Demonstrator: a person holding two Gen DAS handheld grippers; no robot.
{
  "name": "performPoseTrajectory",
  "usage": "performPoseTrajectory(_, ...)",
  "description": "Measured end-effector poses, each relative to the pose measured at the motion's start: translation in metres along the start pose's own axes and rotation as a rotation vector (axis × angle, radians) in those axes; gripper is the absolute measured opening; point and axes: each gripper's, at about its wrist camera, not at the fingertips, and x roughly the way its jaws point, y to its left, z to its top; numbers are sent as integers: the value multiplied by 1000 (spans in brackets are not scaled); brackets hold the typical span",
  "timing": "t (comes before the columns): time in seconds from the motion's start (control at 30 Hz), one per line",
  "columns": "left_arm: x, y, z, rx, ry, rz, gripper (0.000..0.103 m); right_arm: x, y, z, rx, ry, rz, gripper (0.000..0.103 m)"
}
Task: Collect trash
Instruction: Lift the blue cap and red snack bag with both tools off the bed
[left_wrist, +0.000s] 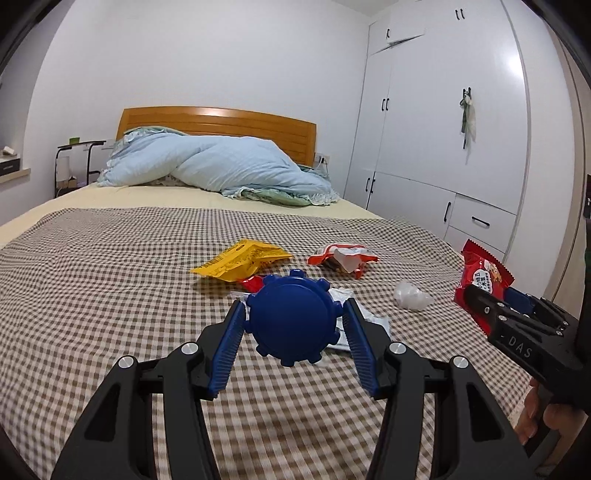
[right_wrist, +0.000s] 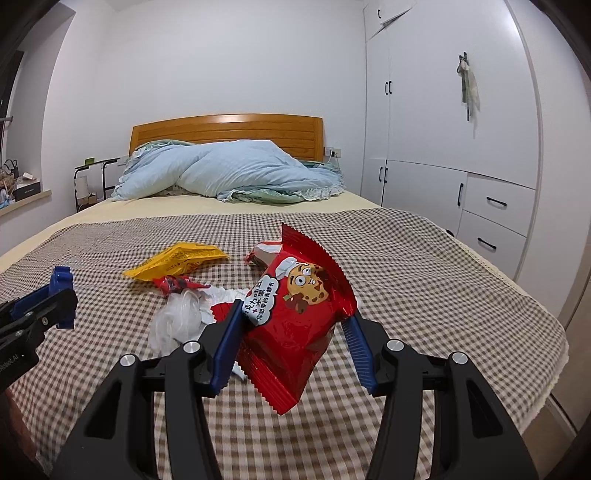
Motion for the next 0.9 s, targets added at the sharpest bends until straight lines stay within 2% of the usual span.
performPoseTrajectory(0.37,-37,-17,-17,-9,0,-21,52,-38,-2,-20,-9,3,-15,52)
performPoseTrajectory(0.6,-56,-18,-31,-39,44,-2,52,-57,0,-31,-34,7,-2,52)
performPoseTrajectory(0.9,-83,-24,-44,-18,105,2,52,-85,0,-46,-49,11,45,52)
